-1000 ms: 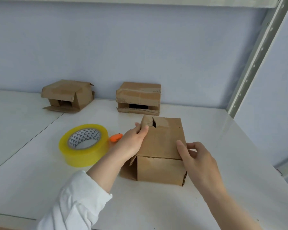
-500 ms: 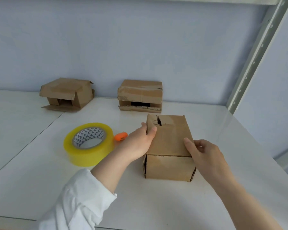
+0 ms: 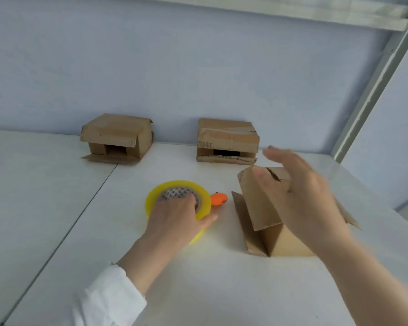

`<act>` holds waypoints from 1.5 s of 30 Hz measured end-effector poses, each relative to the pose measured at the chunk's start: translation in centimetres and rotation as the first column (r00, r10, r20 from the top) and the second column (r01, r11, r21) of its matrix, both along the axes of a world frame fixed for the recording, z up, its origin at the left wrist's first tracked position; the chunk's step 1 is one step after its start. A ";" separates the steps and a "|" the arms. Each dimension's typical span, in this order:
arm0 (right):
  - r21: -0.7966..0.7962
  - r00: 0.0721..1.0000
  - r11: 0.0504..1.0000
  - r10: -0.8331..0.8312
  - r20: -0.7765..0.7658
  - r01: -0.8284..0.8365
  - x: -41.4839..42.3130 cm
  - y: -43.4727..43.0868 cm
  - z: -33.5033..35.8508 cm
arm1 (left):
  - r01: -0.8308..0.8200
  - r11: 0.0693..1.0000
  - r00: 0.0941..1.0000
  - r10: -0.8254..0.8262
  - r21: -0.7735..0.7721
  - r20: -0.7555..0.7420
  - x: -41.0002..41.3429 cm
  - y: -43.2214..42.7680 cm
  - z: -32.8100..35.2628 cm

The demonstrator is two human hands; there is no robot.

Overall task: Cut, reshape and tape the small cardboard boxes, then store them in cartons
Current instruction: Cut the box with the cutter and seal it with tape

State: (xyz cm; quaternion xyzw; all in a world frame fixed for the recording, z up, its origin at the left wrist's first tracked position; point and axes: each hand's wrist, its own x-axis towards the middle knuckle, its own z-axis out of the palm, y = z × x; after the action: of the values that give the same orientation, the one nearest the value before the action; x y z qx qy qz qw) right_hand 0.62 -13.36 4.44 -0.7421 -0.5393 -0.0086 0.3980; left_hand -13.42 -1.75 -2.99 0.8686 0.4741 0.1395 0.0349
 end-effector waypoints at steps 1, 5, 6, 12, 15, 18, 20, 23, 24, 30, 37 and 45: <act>-0.038 0.999 0.999 0.031 0.006 -0.031 -0.6 0.9 -0.3 | 0.018 1.000 1.000 -0.018 0.016 0.003 -0.3 0.2 0.0; -0.207 0.993 0.974 0.079 -0.091 -0.096 -1.2 3.4 -1.1 | 0.054 0.998 0.974 -0.043 -0.043 0.221 -2.6 0.8 0.7; -0.236 0.988 0.963 0.102 -0.120 -0.128 -1.3 3.8 -1.1 | 0.074 0.993 0.941 -0.039 -0.093 0.336 -3.3 0.7 0.9; -0.116 0.894 0.919 0.328 -0.304 -0.376 -3.6 6.2 -0.4 | 0.266 0.886 0.603 0.154 -0.379 0.783 -6.9 -0.1 1.8; -0.077 0.888 0.908 0.380 -0.257 -0.411 -4.7 7.2 0.0 | 0.357 0.816 0.630 0.150 -0.455 0.762 -7.9 -0.6 1.5; -0.044 0.894 0.918 0.371 -0.251 -0.393 -5.4 7.8 -0.2 | 0.298 0.830 0.616 0.209 -0.471 0.759 -8.1 -0.4 2.2; -0.024 0.895 0.924 0.362 -0.260 -0.381 -5.5 8.1 -0.3 | 0.311 0.849 0.619 0.160 -0.428 0.769 -8.1 0.2 3.1; 0.005 0.887 0.923 0.370 -0.276 -0.384 -5.8 8.1 -0.4 | 0.405 0.803 0.632 0.101 -0.439 0.768 -7.9 1.0 4.4; 0.018 0.887 0.925 0.368 -0.279 -0.378 -6.0 8.1 -0.4 | 0.395 0.794 0.629 0.133 -0.462 0.766 -7.7 1.1 4.7; 0.111 0.939 0.961 0.272 -0.211 -0.254 -7.3 7.4 -1.2 | 0.294 0.838 0.605 0.210 -0.460 0.768 -6.6 1.3 4.4; 0.221 0.912 0.974 0.138 -0.386 -0.054 -9.0 7.2 -2.6 | 0.190 0.896 0.576 0.229 -0.401 0.785 -5.6 0.4 4.2; 0.072 0.467 0.996 0.084 -0.880 -0.044 -8.4 6.8 -0.8 | 0.217 0.923 0.587 0.136 -0.317 0.798 -5.0 -0.6 4.2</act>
State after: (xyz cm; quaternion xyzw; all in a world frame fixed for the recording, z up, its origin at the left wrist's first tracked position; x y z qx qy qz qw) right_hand -7.79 -6.58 3.61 -0.6119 -0.2844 0.3793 0.6331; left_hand -18.40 -2.39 1.21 0.6959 0.4032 0.4224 0.4180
